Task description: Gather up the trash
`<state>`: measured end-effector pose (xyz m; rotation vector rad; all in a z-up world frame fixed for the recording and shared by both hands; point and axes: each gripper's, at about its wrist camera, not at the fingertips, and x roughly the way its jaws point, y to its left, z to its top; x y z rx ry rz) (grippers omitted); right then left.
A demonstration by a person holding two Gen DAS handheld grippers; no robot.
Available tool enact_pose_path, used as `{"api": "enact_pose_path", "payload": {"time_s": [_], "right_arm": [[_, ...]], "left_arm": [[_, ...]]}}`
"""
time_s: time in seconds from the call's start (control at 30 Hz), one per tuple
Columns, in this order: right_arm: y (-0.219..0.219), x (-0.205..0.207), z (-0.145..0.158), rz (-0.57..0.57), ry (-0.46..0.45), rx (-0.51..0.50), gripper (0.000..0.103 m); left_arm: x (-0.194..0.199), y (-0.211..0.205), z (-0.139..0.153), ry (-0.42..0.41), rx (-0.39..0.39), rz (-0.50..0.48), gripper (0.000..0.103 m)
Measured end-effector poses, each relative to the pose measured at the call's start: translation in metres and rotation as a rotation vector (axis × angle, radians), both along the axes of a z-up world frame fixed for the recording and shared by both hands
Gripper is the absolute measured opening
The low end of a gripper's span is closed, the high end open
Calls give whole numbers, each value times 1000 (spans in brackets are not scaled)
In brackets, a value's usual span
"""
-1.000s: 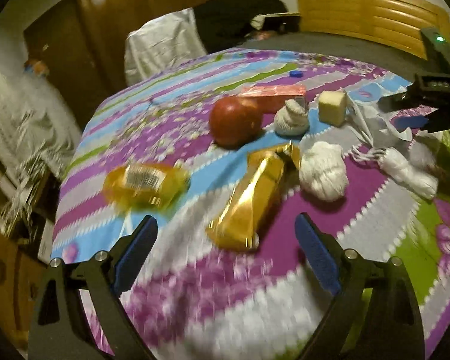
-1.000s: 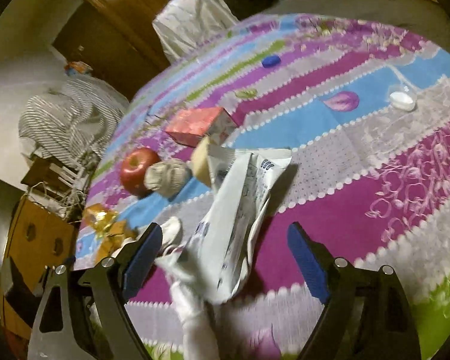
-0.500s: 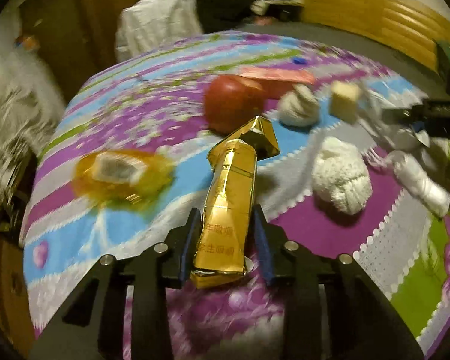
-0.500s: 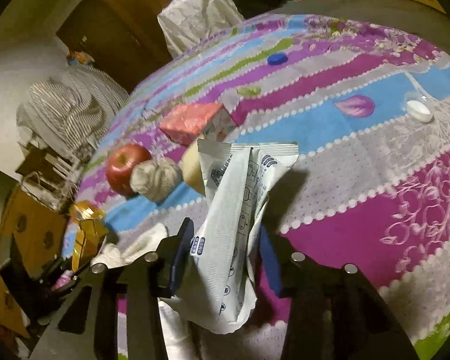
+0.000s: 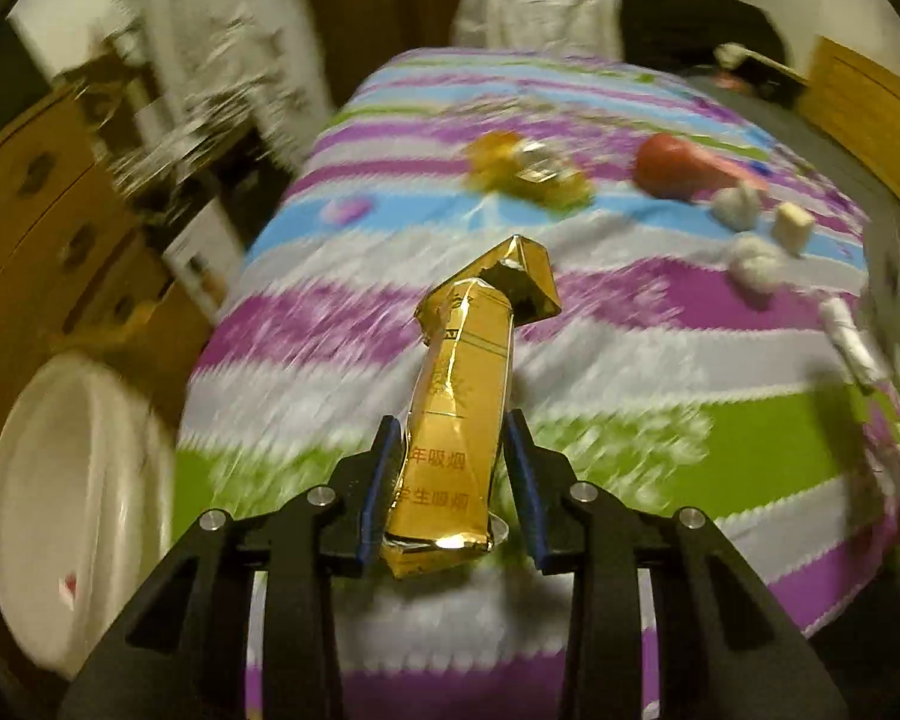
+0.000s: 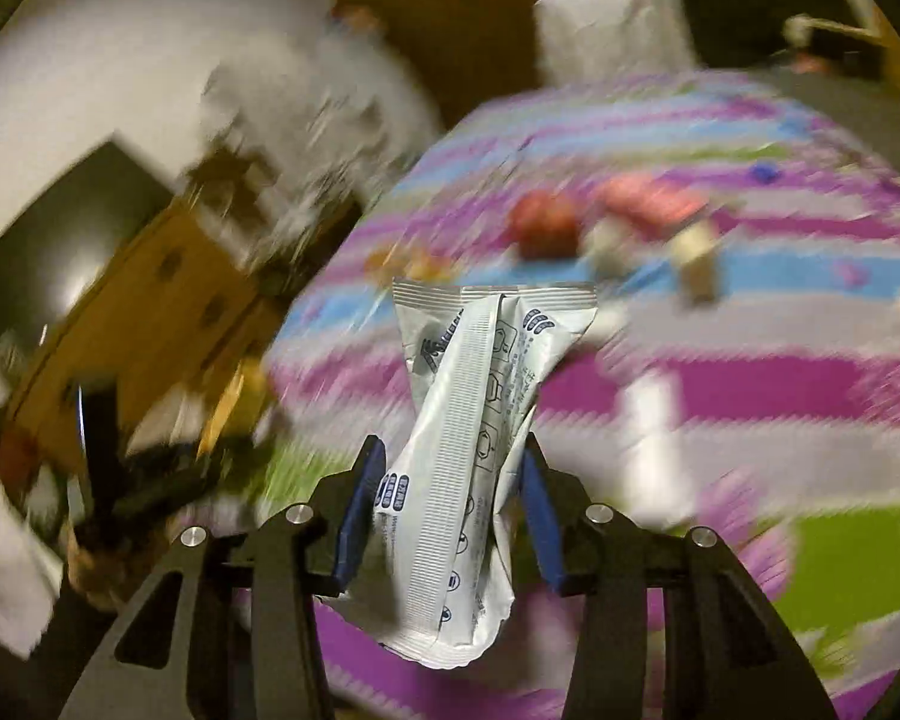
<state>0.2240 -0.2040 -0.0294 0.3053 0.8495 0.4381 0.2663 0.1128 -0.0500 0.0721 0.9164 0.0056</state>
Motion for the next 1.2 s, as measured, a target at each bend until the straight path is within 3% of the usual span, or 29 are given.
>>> {"api": "enact_pose_path", "payload": {"time_s": [0.1, 0.2, 0.3, 0.57, 0.7, 0.73, 0.8, 0.87, 1.03, 1.2], "right_arm": [[37, -5, -21, 58, 35, -88, 47], [56, 0, -39, 65, 45, -185, 52], [56, 3, -49, 44, 43, -180, 66], [43, -21, -29, -55, -18, -189, 88], [45, -18, -37, -90, 42, -203, 88], [43, -15, -43, -99, 73, -181, 88], [41, -13, -50, -113, 95, -163, 78], [40, -13, -53, -108, 97, -156, 48], [40, -16, -51, -105, 83, -135, 44], [46, -28, -40, -89, 45, -105, 44]], "left_arm": [[-7, 3, -10, 16, -22, 51, 39], [-12, -4, -19, -17, 22, 52, 45], [-12, -5, -25, -20, 20, 58, 60], [-17, -5, -8, -102, 7, 60, 70], [-9, -8, -14, -88, 41, 31, 71], [-7, -8, -18, -73, 56, 36, 71], [-6, -6, -28, -37, 49, 41, 51], [-10, -7, -29, -53, 64, 42, 46], [-16, -7, -19, -63, 56, 85, 41], [-33, -13, 8, -131, 86, 141, 41]]}}
